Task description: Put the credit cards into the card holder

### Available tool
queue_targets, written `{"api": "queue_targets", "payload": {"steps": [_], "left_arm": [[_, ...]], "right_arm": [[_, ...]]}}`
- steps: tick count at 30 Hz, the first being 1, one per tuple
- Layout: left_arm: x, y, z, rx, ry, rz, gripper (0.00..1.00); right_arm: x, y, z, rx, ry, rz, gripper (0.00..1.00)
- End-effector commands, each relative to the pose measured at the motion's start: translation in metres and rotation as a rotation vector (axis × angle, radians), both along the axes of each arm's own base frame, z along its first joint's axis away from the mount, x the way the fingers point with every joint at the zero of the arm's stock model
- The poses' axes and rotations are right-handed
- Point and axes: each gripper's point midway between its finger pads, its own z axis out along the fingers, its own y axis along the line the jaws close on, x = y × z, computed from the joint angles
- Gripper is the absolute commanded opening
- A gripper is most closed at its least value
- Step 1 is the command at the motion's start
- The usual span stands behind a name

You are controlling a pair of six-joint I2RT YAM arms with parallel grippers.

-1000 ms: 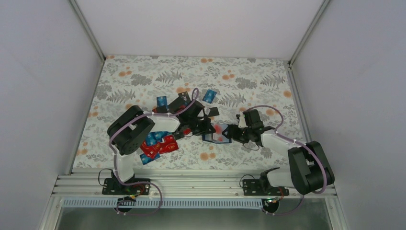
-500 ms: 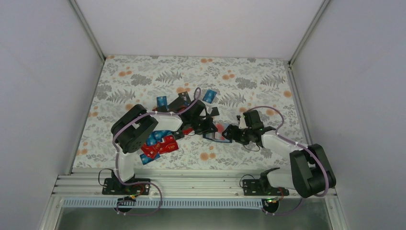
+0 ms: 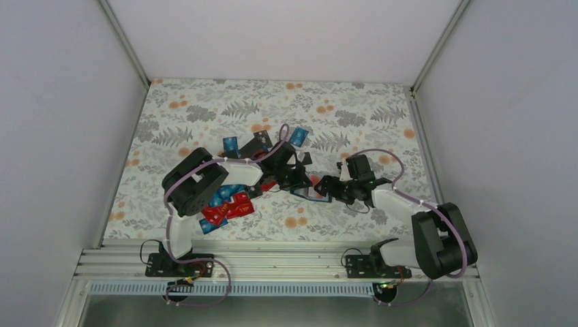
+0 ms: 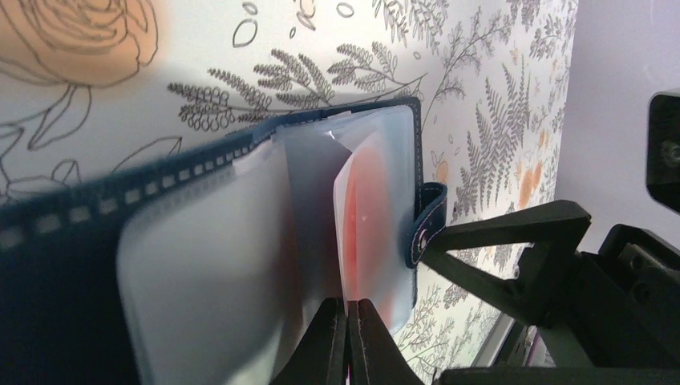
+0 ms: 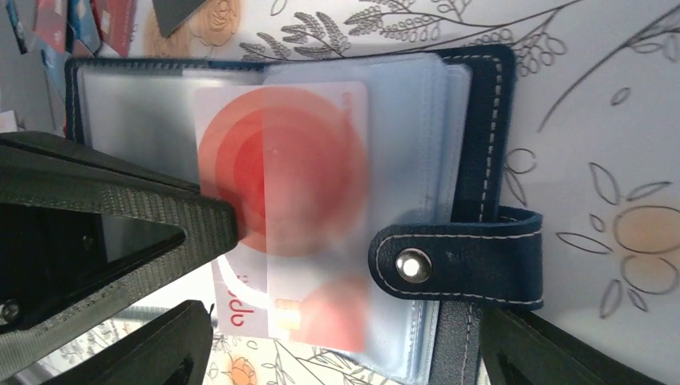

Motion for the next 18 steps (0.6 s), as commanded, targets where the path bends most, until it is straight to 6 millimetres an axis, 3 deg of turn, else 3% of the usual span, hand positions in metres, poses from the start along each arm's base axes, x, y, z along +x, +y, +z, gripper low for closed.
{"api": "queue_targets", "payload": {"steps": [1,18], "left_arm": [[-0.003,0.002,-0.023,0.057,0.025,-0.005,0.03],[0.001,-0.006,-0.042,0.106,0.01,-0.074,0.08]], "right_arm": [[-0.017,0.01,-0.015,0.042,0.069,0.066,0.84],[-0.011,0.009,-0.012,0.013,0.056,0.089,0.82]]}}
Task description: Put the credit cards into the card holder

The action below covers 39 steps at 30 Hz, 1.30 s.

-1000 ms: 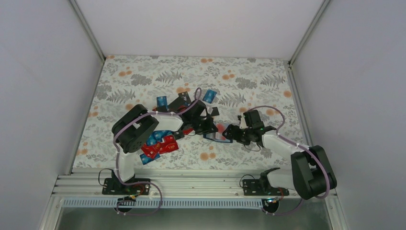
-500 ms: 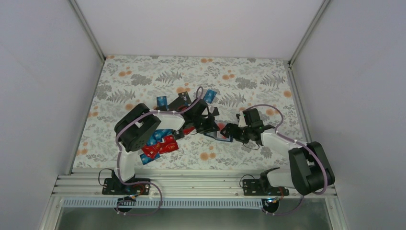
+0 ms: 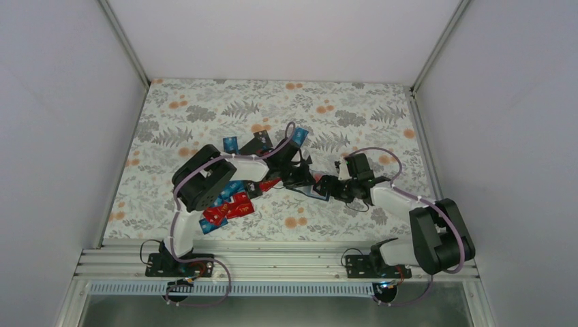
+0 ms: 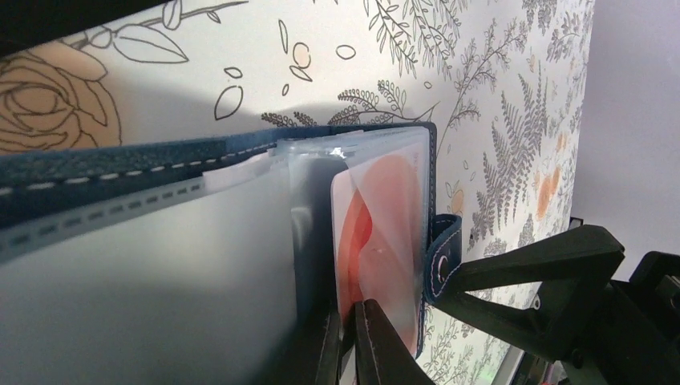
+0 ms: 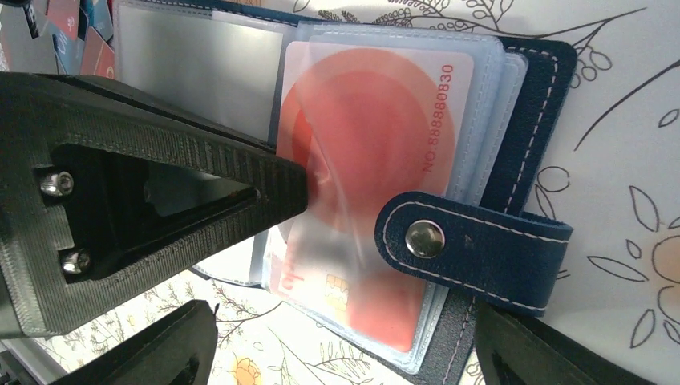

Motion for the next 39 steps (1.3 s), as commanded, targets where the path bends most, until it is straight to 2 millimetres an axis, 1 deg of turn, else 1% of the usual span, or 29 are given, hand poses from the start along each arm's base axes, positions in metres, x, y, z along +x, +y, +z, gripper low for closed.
{"api": "queue_targets", "payload": {"steps": [1,3,7,12,15,17,20,22,27,30,34,37,39], "left_arm": [[-0.012,0.008,-0.032,0.102,0.025,-0.037,0.09],[-0.012,0.009,-0.032,0.113,0.021,-0.039,0.13],[-0.01,0.013,-0.026,0.131,-0.012,-0.035,0.27],[-0.002,0.013,-0.01,0.141,-0.069,-0.039,0.4],[0.001,0.012,0.003,0.138,-0.094,-0.043,0.47],[0.001,0.014,0.009,0.144,-0.104,-0.041,0.55],[0.0,0.018,0.015,0.156,-0.116,-0.042,0.69],[-0.002,0.02,0.019,0.161,-0.119,-0.046,0.77],[-0.005,0.028,0.031,0.18,-0.126,-0.044,0.89],[-0.007,0.032,0.042,0.187,-0.14,-0.045,0.95],[-0.004,0.038,0.058,0.193,-0.2,-0.04,0.96],[0.001,0.045,0.063,0.22,-0.273,-0.044,0.92],[0.004,0.047,0.067,0.223,-0.333,-0.061,0.84]], "right_arm": [[-0.013,0.001,-0.013,-0.023,0.069,0.037,0.82],[-0.011,-0.001,-0.012,-0.039,0.065,0.032,0.81],[-0.008,-0.007,-0.01,-0.074,0.055,0.016,0.82],[-0.002,-0.007,-0.003,-0.079,0.029,0.013,0.82],[0.0,-0.008,0.0,-0.087,0.022,0.005,0.83],[0.001,-0.009,0.001,-0.097,0.017,0.003,0.83],[0.004,-0.013,0.004,-0.114,0.006,-0.008,0.83],[0.005,-0.012,0.008,-0.108,-0.007,-0.009,0.83],[0.009,0.0,0.028,-0.042,-0.052,0.026,0.82],[0.008,0.008,0.043,0.012,-0.082,0.052,0.81],[0.005,0.018,0.057,0.083,-0.095,0.085,0.8],[0.001,0.031,0.066,0.175,-0.09,0.122,0.78],[-0.002,0.04,0.072,0.243,-0.084,0.141,0.77]]}}
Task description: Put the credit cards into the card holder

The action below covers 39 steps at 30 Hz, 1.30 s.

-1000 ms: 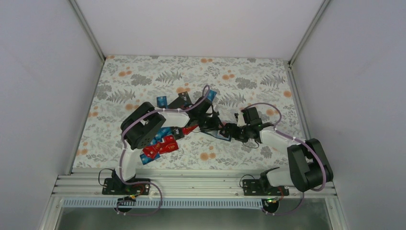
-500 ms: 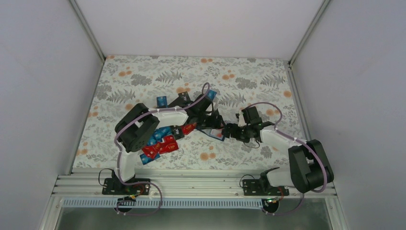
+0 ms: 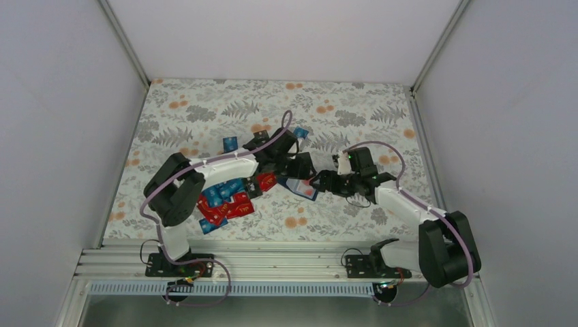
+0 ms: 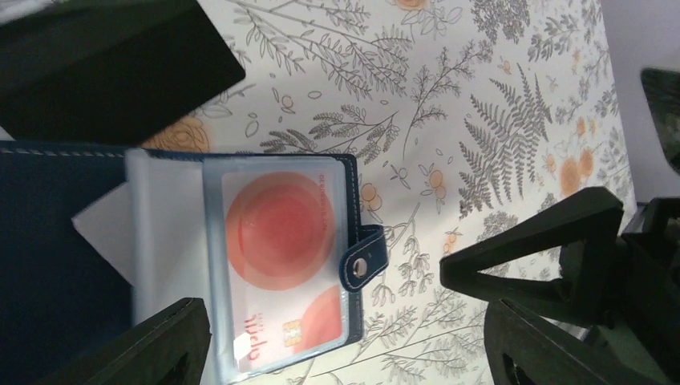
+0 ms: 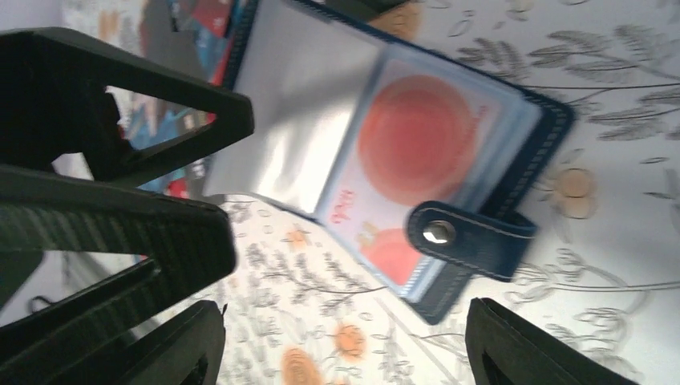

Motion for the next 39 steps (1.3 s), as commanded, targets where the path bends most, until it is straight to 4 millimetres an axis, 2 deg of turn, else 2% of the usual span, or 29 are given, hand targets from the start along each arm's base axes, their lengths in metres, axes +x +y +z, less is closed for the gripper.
{"api": "queue_targets", "payload": {"steps": [1,4,7,13,18,30,34,39], "left_arm": [[0.003,0.013,0.001,0.064,-0.12,-0.045,0.79],[0.006,0.017,-0.008,0.117,-0.149,-0.075,0.58],[0.004,0.015,-0.014,0.117,-0.155,-0.107,0.42],[0.01,0.013,-0.026,0.147,-0.162,-0.114,0.27],[0.013,0.011,-0.039,0.168,-0.159,-0.126,0.19],[0.015,0.013,-0.069,0.216,-0.135,-0.14,0.12],[0.013,0.017,-0.081,0.242,-0.116,-0.134,0.03],[0.011,0.021,-0.09,0.254,-0.095,-0.124,0.02]], "right_arm": [[-0.001,0.028,0.031,0.184,-0.029,0.076,0.76],[0.005,0.032,0.038,0.211,-0.031,0.074,0.75],[0.019,0.026,0.037,0.165,-0.048,0.019,0.74],[0.034,0.019,0.016,0.134,0.006,-0.019,0.7],[0.041,0.018,0.005,0.152,0.034,-0.003,0.66],[0.047,0.008,-0.021,0.146,0.087,-0.013,0.64],[0.048,0.011,-0.022,0.162,0.091,-0.001,0.64],[0.049,0.012,-0.021,0.168,0.091,0.008,0.64]]}}
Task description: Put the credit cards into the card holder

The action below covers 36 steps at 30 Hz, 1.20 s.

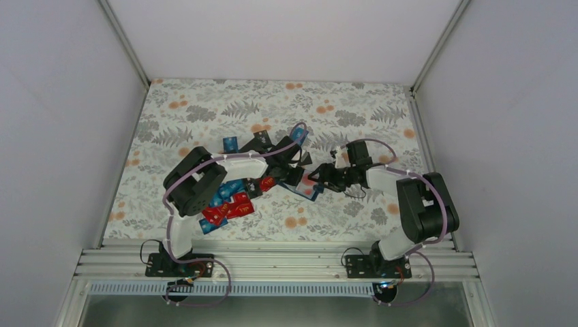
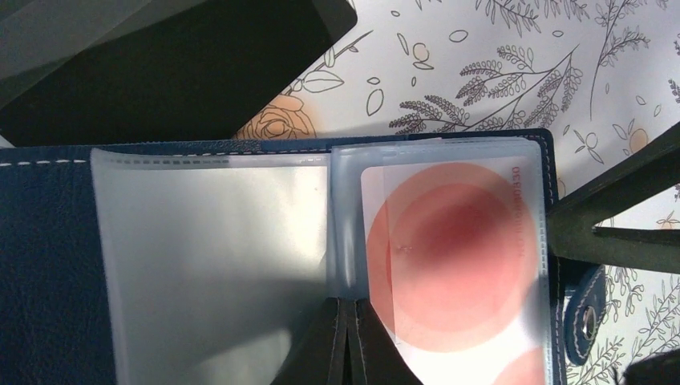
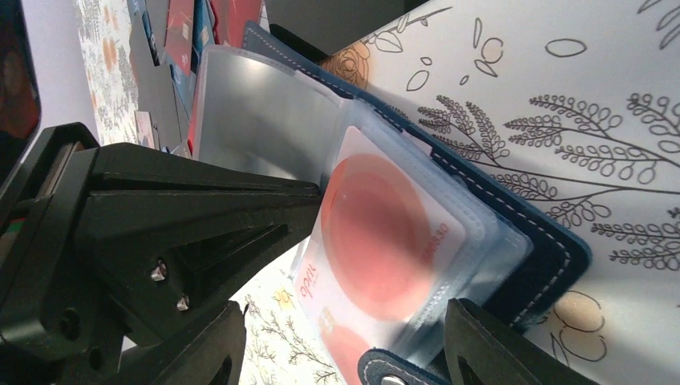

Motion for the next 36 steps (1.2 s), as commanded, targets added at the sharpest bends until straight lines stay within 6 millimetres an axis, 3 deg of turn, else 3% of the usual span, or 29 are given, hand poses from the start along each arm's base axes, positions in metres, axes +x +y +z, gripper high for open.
{"api": "queue_targets", "payload": {"steps": [1,27,36], "left_arm": [[-0.004,0.006,-0.022,0.045,0.03,0.011,0.02],[-0.014,0.004,-0.023,0.006,0.084,0.017,0.02],[-0.023,-0.013,-0.009,-0.092,0.146,0.016,0.02]], "right_arm": [[0.013,0.005,0.012,0.033,-0.055,0.022,0.64],[0.012,0.009,0.024,0.053,-0.06,0.054,0.64],[0.009,0.013,0.024,0.068,-0.056,0.069,0.64]]}}
